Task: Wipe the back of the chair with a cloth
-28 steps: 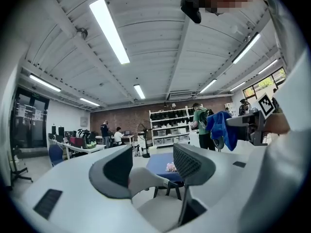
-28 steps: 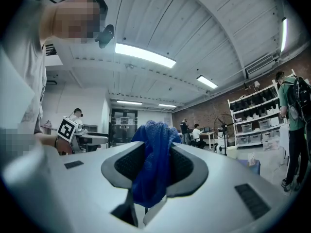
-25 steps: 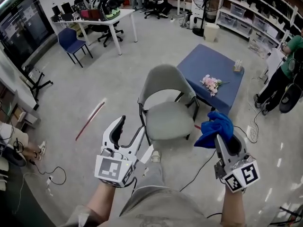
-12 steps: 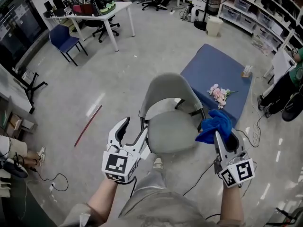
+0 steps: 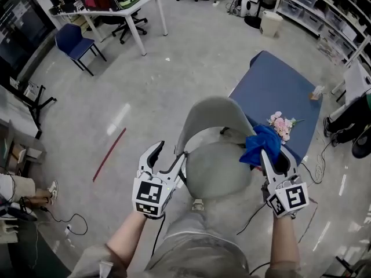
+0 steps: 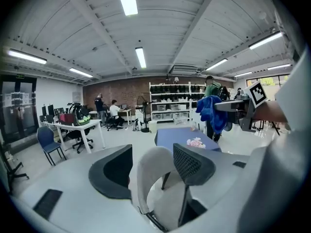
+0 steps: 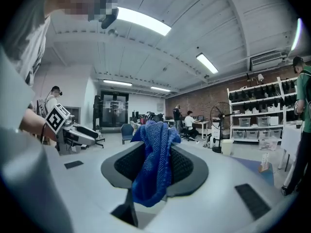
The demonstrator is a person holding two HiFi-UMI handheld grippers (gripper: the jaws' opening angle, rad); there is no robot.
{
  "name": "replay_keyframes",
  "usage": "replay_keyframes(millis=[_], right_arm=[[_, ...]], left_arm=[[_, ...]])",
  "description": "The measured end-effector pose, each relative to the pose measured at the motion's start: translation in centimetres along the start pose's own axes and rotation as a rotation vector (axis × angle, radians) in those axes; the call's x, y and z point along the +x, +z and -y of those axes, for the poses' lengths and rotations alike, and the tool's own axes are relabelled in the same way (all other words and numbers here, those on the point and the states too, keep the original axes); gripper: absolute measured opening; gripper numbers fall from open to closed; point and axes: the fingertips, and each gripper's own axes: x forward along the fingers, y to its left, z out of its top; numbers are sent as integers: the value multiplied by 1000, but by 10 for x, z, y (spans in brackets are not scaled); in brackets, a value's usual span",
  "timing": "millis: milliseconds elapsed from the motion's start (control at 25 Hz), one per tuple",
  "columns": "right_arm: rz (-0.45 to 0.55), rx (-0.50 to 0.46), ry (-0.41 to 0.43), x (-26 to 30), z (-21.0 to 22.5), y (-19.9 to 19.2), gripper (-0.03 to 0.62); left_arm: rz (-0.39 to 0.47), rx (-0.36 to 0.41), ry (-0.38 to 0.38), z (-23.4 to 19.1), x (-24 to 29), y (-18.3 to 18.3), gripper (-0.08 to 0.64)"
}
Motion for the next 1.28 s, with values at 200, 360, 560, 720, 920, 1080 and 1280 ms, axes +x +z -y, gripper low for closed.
replay_keyframes(millis=[200, 360, 560, 720, 920, 1080, 1280], right_arm=[[-48, 3, -17, 34, 24, -27, 146], [-66, 24, 18, 62, 36, -51, 147], [-95, 53, 38, 92, 62, -79, 149], [-108, 38, 101, 120, 73, -103, 150], [-136, 20, 134, 152, 88, -129, 150], [-147, -12, 132, 175, 95, -146, 150], [-141, -32, 103, 201, 107, -169, 150]], left_arm=[[-50, -3, 5, -14, 34, -19, 270], [-82, -18, -16, -16, 57, -36, 270], [-109, -18, -4, -13, 95, -55, 270], [-160, -47, 18, -21, 117, -80, 270], [-215, -42, 58, -28, 142, -111, 270], [-245, -62, 80, -33, 156, -135, 270], [-295, -71, 99, -44, 182, -181, 270]])
